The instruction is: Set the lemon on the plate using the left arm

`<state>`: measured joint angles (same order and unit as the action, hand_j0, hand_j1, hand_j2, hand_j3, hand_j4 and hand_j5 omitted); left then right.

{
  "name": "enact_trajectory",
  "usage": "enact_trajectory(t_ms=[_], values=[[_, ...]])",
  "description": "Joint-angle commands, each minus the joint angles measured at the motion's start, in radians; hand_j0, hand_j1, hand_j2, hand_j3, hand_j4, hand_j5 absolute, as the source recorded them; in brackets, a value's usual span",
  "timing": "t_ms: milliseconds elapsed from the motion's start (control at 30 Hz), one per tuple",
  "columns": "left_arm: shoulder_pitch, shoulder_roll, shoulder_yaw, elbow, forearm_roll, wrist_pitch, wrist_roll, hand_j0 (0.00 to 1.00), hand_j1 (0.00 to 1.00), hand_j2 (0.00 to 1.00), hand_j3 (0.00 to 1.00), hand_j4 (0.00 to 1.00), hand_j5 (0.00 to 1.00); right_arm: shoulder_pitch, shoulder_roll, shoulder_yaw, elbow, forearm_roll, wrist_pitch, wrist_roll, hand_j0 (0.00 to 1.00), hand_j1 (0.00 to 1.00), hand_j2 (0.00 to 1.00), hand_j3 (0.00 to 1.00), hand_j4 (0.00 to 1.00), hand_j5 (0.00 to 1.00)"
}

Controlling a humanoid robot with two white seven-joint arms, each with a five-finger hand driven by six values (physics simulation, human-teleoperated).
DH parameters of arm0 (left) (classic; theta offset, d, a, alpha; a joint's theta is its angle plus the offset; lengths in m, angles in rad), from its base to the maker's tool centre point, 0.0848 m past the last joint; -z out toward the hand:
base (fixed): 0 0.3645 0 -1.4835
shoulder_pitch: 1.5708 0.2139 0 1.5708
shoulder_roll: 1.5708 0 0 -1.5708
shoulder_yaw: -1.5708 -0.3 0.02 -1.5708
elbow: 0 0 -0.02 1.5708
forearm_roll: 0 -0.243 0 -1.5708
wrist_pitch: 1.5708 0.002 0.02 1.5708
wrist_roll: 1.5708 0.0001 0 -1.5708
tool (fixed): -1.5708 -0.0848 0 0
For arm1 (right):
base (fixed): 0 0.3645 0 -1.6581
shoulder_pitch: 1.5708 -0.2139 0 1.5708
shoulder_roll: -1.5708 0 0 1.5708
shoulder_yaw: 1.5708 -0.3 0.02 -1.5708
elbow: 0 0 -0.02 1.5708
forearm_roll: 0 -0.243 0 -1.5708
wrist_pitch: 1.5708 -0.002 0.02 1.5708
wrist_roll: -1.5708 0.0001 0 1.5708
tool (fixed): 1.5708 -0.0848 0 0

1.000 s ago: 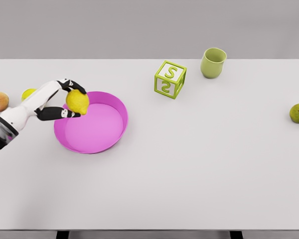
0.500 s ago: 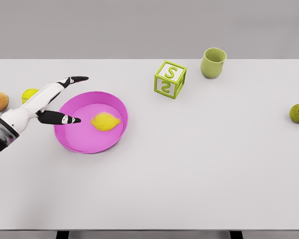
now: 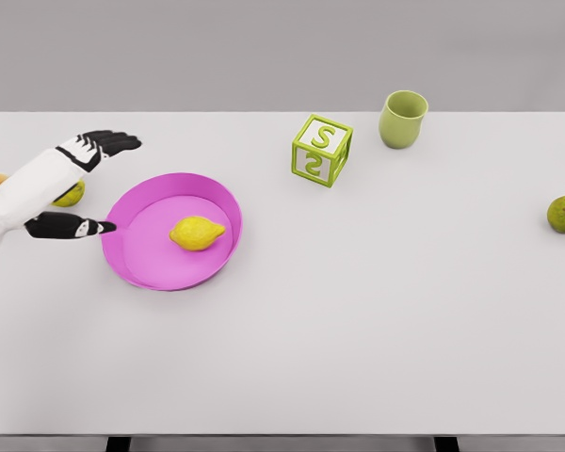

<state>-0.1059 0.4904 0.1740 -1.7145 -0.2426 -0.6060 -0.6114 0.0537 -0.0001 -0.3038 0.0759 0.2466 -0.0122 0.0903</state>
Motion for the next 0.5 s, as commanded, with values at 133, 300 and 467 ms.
enact_trajectory(t_ms=[133,300,467], values=[[0.003,0.031,0.007,0.001,0.006,-0.005,0.001,1.0,1.0,1.0,1.0,1.0,1.0,0.0,0.0,0.0,-0.001,0.0,0.0,0.0,1.0,1.0,1.0,1.0,1.0,1.0],[0.005,0.03,0.007,0.001,0.008,-0.005,0.001,1.0,1.0,1.0,1.0,1.0,1.0,0.0,0.0,0.0,0.001,0.0,0.0,0.0,1.0,1.0,1.0,1.0,1.0,1.0],[0.006,0.03,0.009,0.003,0.006,-0.005,0.001,1.0,1.0,1.0,1.0,1.0,1.0,0.0,0.0,0.0,-0.001,0.0,0.0,0.0,1.0,1.0,1.0,1.0,1.0,1.0]])
